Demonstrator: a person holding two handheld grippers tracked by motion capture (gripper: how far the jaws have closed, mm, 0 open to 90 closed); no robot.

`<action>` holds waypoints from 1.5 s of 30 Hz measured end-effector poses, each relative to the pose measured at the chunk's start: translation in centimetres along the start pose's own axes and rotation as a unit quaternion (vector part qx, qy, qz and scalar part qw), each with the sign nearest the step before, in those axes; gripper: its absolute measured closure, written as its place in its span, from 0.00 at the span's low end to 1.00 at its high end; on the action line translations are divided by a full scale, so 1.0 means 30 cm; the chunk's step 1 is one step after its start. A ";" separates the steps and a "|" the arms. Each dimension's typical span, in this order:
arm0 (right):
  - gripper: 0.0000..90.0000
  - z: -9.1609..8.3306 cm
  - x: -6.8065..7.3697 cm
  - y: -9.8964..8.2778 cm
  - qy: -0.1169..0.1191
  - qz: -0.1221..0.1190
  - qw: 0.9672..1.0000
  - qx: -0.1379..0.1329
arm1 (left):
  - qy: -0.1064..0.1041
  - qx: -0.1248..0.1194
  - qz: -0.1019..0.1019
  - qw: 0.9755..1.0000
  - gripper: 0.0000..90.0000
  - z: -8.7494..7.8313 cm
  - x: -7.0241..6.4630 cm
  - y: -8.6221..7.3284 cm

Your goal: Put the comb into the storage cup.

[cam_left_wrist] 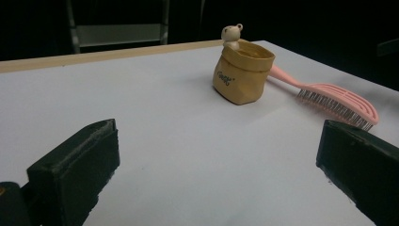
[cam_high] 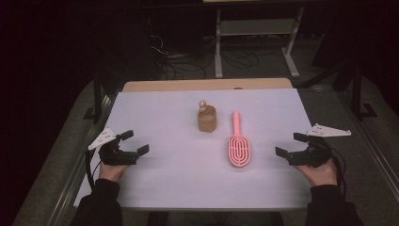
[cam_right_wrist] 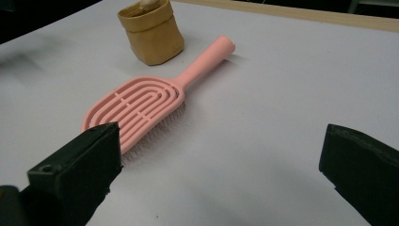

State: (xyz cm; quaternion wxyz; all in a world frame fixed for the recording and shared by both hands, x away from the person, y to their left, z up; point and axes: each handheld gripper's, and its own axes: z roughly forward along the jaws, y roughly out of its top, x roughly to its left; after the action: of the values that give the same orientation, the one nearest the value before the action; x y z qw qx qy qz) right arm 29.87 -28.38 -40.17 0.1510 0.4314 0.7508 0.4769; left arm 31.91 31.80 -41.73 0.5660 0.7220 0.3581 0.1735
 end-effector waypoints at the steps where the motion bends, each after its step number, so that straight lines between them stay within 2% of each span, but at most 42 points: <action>1: 0.00 0.000 -0.002 0.002 0.000 0.002 1.000 0.001 | 0.000 0.001 0.000 1.000 0.00 0.001 0.000 -0.001; 4: 0.00 0.004 -0.007 0.014 -0.002 -0.002 1.000 0.014 | 0.000 0.002 0.000 1.000 0.00 0.001 0.001 -0.002; 25: 0.00 0.028 -0.009 0.146 0.005 -0.031 0.999 0.036 | 0.000 0.005 0.000 1.000 0.00 0.007 0.003 -0.005; 32: 0.00 0.053 -0.005 0.191 0.008 -0.043 0.998 0.049 | 0.000 0.002 -0.002 1.000 0.00 0.006 0.004 -0.005; 45: 0.00 0.084 -0.005 0.255 0.015 -0.047 0.997 0.056 | -0.007 -0.002 -0.007 1.000 0.00 0.006 0.005 -0.005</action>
State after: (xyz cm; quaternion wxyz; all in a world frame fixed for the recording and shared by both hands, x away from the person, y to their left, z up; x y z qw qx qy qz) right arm 35.41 -25.69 -34.98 0.1376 0.3960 0.7978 0.4333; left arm 32.08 31.80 -41.94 0.5716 0.7194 0.3585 0.1649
